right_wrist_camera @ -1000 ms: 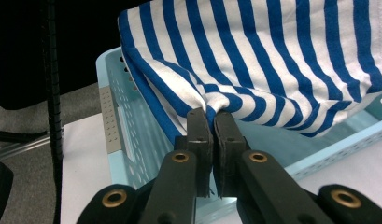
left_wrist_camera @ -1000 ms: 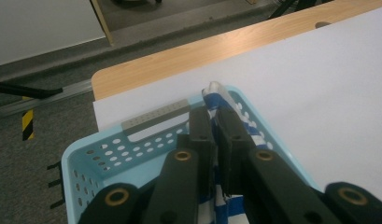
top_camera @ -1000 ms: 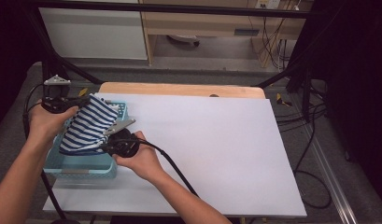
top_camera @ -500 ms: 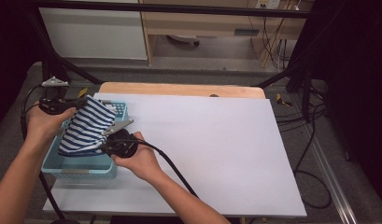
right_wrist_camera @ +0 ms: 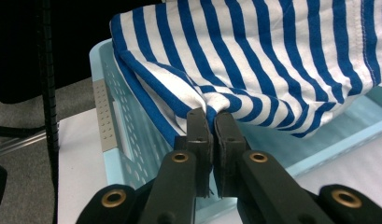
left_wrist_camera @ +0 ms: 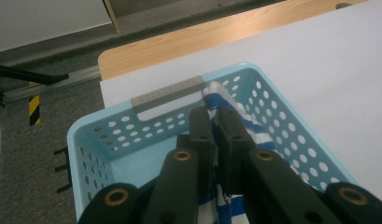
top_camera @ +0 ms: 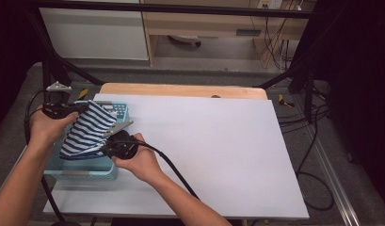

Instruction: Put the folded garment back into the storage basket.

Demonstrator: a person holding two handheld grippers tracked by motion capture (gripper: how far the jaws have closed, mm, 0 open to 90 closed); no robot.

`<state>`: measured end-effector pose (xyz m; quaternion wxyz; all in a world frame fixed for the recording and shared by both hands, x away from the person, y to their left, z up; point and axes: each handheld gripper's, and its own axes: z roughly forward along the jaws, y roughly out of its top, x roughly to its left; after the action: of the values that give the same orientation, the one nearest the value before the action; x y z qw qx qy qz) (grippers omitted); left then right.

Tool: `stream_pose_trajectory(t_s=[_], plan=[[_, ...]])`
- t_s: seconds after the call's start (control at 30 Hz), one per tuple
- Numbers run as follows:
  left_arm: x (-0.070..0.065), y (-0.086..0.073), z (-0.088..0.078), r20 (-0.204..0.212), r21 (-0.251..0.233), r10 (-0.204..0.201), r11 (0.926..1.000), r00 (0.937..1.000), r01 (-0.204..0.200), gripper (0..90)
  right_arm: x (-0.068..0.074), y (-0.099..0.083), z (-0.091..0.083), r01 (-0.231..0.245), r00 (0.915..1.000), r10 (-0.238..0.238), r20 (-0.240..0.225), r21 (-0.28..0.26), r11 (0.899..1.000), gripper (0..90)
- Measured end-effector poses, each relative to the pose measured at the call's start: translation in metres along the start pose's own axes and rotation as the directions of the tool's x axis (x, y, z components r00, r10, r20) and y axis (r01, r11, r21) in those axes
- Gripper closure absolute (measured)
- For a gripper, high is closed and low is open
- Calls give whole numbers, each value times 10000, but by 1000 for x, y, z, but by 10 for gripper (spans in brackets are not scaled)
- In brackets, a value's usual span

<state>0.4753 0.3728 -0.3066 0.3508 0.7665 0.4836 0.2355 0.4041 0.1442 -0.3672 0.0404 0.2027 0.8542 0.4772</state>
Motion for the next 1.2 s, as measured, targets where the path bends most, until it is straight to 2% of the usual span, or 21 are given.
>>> stream_pose_trajectory(t_s=[0.1, 0.17, 0.3, 0.37, 0.47, 0.6, 0.67, 0.73, 0.8, 0.83, 0.9, 0.93, 1.0, 1.1, 1.2], plan=[[0, -3, 2, -92, -13, -40, 10000, 10000, 40, 851, 1, -1, 1, -14, 10000, 14, -39, 69, 10000, 864], [-1, -5, 3, -362, 22, 89, 10000, 9993, -89, 816, 2, -2, 2, -67, 10000, 67, -17, 153, 9999, 819], [-6, -10, -6, -738, -579, 104, 9982, 9972, -147, 666, 9, -2, -9, 321, 9994, -321, 132, -9, 9995, 624], [-10, -9, -15, -925, -883, 302, 9954, 9953, -384, 604, 10, -2, -20, 359, 9991, -354, 217, -220, 9991, 554], [-18, -8, -30, -974, -1246, 414, 9908, 9944, -534, 528, 7, 0, -35, 529, 9971, -496, 579, -576, 9969, 436], [-35, -10, -48, -1430, -1464, 407, 9873, 9889, -618, 428, -3, 3, -53, 358, 9954, -278, 915, -869, 9956, 321], [-45, -13, -53, -1357, -1492, 461, 9866, 9897, -664, 360, -9, 4, -59, 190, 9950, -100, 997, -899, 9958, 267], [-56, -18, -57, -1455, -1588, 450, 9849, 9883, -682, 320, -14, 4, -65, 87, 9918, 31, 1279, -914, 9958, 187], [-65, -24, -60, -1404, -1762, 204, 9833, 9899, -453, 292, -18, 4, -70, 36, 9886, 106, 1503, -939, 9956, 146], [-69, -28, -60, -1495, -1886, 78, 9814, 9887, -362, 269, -21, 4, -73, 45, 9874, 107, 1578, -960, 9954, 136], [-76, -33, -59, -1540, -1846, 28, 9823, 9881, -316, 217, -25, 4, -78, -36, 9859, 220, 1662, -1099, 9939, 100], [-78, -33, -58, -1494, -1655, 84, 9857, 9887, -333, 205, -28, 4, -81, -64, 9845, 272, 1732, -1200, 9928, 86], [-81, -33, -57, -1382, -1573, 52, 9872, 9904, -272, 161, -33, 6, -87, -85, 9828, 326, 1817, -1321, 9912, 64], [-85, -38, -57, -1230, -1766, -279, 9843, 9920, 58, 142, -40, 9, -95, -209, 9802, 512, 1912, -1571, 9874, 59], [-91, -41, -54, -913, -1795, -227, 9837, 9956, 60, 124, -46, 11, -101, -333, 9757, 682, 2084, -1663, 9855, 69]])
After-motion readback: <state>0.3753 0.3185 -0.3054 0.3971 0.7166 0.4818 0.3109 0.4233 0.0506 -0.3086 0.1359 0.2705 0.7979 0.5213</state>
